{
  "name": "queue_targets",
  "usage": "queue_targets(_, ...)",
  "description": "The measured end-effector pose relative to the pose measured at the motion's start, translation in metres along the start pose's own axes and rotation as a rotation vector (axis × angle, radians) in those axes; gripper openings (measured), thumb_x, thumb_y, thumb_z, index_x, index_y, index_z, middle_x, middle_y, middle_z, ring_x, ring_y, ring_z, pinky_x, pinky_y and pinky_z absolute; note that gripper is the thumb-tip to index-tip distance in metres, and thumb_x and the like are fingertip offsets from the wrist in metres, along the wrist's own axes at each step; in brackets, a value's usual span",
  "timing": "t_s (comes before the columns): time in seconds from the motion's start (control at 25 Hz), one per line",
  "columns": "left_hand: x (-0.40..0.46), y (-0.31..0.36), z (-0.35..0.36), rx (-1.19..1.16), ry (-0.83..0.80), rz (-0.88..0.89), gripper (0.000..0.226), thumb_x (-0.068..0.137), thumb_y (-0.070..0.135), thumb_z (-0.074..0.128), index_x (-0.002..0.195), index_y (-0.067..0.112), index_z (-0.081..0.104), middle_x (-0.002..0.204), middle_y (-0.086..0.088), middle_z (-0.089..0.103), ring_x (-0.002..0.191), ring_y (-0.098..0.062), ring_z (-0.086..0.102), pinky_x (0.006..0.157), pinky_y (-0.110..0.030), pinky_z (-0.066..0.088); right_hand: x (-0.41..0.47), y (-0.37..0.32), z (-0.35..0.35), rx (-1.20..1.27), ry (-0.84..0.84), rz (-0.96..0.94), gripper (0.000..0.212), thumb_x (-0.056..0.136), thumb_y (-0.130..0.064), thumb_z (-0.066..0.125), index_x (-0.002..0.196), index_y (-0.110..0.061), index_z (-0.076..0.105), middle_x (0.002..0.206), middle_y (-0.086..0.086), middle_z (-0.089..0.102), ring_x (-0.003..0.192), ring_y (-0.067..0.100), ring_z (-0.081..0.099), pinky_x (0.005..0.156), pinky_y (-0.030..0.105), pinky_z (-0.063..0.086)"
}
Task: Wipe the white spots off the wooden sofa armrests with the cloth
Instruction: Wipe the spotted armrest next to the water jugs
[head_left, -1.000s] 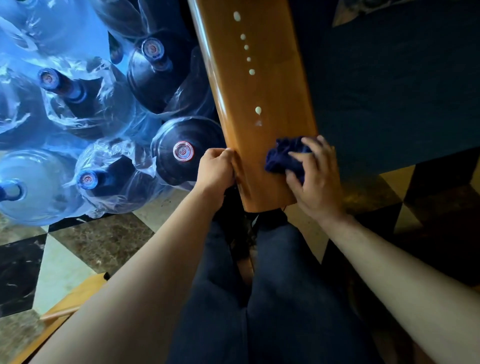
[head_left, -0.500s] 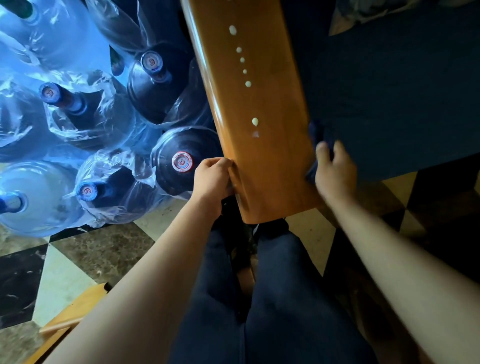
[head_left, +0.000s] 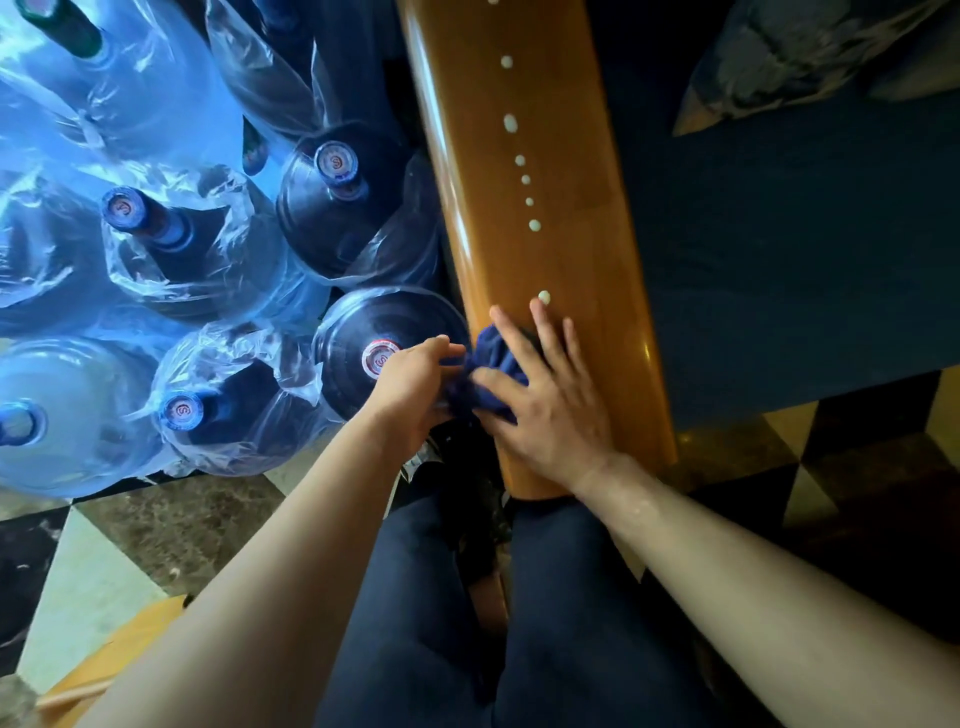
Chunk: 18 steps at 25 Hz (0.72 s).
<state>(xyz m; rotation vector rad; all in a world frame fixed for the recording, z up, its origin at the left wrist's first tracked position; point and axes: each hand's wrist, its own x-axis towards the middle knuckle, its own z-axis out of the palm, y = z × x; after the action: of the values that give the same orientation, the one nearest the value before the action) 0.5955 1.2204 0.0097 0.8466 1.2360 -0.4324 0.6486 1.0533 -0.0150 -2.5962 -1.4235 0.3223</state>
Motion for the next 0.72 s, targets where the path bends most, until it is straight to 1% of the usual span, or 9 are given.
queue_targets(0.08,0.001,0.001,0.002,-0.070,0.016,0.014,0.037,0.106,0.039,0.040,0.115,0.011,0.063,0.104,-0.014,0.073,0.093,-0.030,0.069,0.091,-0.045,0.056,0.041,0.017,-0.007,-0.004,0.026,-0.020,0.038,0.087,-0.051,0.064,0.120,-0.034,0.069,0.166,0.009,0.031,0.154,0.043,0.018,0.122,0.062,0.015)
queue_targets(0.2,0.006,0.008,0.010,-0.113,0.002,0.065,0.040,0.104,0.044,0.044,0.102,0.011,0.067,0.091,-0.012,0.073,0.088,-0.029,0.065,0.082,-0.039,0.056,0.090,0.051,-0.019,-0.010,0.051,-0.022,0.045,0.095,-0.059,0.051,0.134,-0.041,0.060,0.167,0.007,0.027,0.154,0.043,0.016,0.121,0.065,0.014)
queue_targets(0.28,0.010,0.014,0.022,-0.078,0.051,0.151,0.030,0.102,0.034,0.049,0.091,0.012,0.066,0.087,-0.015,0.068,0.084,-0.029,0.060,0.076,-0.041,0.053,0.114,0.077,-0.027,0.014,0.096,0.102,0.047,0.099,-0.060,0.042,0.142,-0.042,0.051,0.168,0.005,0.025,0.154,0.043,0.015,0.121,0.066,0.015)
queue_targets(0.36,0.014,0.020,0.034,0.016,0.189,0.265,0.021,0.098,0.028,0.054,0.082,0.016,0.061,0.083,-0.015,0.063,0.078,-0.029,0.059,0.072,-0.043,0.052,0.128,0.095,-0.032,0.067,0.117,0.223,0.048,0.101,-0.058,0.040,0.145,-0.040,0.049,0.169,0.003,0.023,0.155,0.040,0.013,0.122,0.065,0.014)
queue_targets(0.44,0.016,0.028,0.045,0.095,0.296,0.333,0.020,0.095,0.033,0.056,0.087,0.015,0.061,0.084,-0.010,0.068,0.075,-0.029,0.063,0.074,-0.045,0.055,0.138,0.105,-0.036,0.101,0.111,0.239,0.048,0.102,-0.056,0.040,0.146,-0.037,0.049,0.169,0.002,0.023,0.156,0.037,0.011,0.123,0.063,0.015)
queue_targets(0.52,0.015,0.036,0.053,0.124,0.382,0.323,0.028,0.092,0.039,0.054,0.101,0.014,0.064,0.092,-0.015,0.072,0.081,-0.027,0.068,0.079,-0.050,0.058,0.148,0.114,-0.040,0.146,0.104,0.206,0.048,0.102,-0.055,0.041,0.145,-0.035,0.050,0.169,0.002,0.023,0.156,0.035,0.012,0.123,0.061,0.018)
queue_targets(0.56,0.015,0.039,0.059,0.111,0.424,0.308,0.032,0.090,0.042,0.052,0.103,0.015,0.062,0.094,-0.016,0.072,0.082,-0.026,0.067,0.081,-0.052,0.058,0.157,0.124,-0.044,0.182,0.100,0.172,0.048,0.102,-0.053,0.043,0.145,-0.034,0.051,0.168,0.003,0.024,0.156,0.035,0.012,0.123,0.059,0.020)
queue_targets(0.64,0.017,0.043,0.067,0.073,0.490,0.279,0.032,0.087,0.045,0.049,0.097,0.016,0.058,0.092,-0.010,0.069,0.084,-0.025,0.065,0.082,-0.050,0.055,0.186,0.147,-0.056,0.269,0.085,0.132,0.045,0.102,-0.048,0.049,0.144,-0.032,0.053,0.169,0.004,0.023,0.156,0.034,0.014,0.124,0.054,0.022)
queue_targets(0.72,0.025,0.044,0.072,0.031,0.541,0.274,0.029,0.088,0.045,0.047,0.086,0.017,0.052,0.079,-0.001,0.060,0.079,-0.027,0.058,0.077,-0.047,0.050,0.215,0.166,-0.067,0.397,0.083,0.144,0.042,0.102,-0.042,0.054,0.142,-0.030,0.054,0.169,0.005,0.022,0.154,0.031,0.019,0.124,0.047,0.024)
